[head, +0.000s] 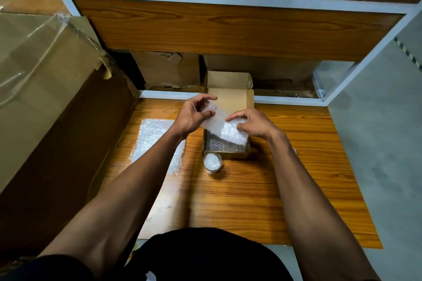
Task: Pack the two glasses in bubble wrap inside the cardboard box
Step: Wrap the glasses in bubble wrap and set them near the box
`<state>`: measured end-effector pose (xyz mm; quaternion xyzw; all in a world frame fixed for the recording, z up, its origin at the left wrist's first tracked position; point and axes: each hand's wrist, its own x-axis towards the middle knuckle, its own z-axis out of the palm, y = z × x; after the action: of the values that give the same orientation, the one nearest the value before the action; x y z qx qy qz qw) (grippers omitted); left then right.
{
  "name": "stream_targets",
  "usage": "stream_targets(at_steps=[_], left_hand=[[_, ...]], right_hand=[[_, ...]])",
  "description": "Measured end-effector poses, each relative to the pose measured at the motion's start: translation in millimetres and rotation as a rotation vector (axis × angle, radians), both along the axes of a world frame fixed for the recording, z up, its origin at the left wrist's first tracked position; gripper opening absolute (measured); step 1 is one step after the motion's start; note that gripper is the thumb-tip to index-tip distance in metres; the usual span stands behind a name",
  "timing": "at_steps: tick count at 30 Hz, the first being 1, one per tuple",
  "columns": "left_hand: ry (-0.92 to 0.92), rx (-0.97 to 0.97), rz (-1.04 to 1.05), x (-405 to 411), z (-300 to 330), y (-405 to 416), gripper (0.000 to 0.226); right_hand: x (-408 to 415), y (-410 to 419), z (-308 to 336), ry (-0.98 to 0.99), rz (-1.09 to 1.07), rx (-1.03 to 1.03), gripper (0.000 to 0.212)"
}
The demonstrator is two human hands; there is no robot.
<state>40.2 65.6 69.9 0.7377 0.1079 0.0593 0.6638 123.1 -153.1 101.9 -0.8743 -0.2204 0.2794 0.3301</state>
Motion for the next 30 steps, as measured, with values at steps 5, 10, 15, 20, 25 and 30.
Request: stream_targets(at_steps=[5,10,15,20,25,30], left_hand=[[-0.038,0.044,-0.049,6,5,-19,0.058],[-0.061,0.146,-0.183,9,5,-42,0.07],[-0.062,0.159,-0.16,14,0,-54,0.047],[-0.017,0.179,0.041,17,-6,-55,0.045],[0.18,-0.088,-0.04,23,-10,-55,0.04],[0.137,-0.1,-0.045,25,-5,-65,0.027]], right_hand=[[6,1,-4,0.075,-0.145,0.074,0.035],[7,-1,-4,0.435,-0.356,0.405,0.028],[14,-13,-12,0.436,-0.372,0.408,0.022],[8,-23,-7,0.442,-0.466,0.478,0.042],[7,-31,-13,0.435,-0.409,0.518,0.043],[6,-40,-12,0.245,-0.36,0.392,0.035]])
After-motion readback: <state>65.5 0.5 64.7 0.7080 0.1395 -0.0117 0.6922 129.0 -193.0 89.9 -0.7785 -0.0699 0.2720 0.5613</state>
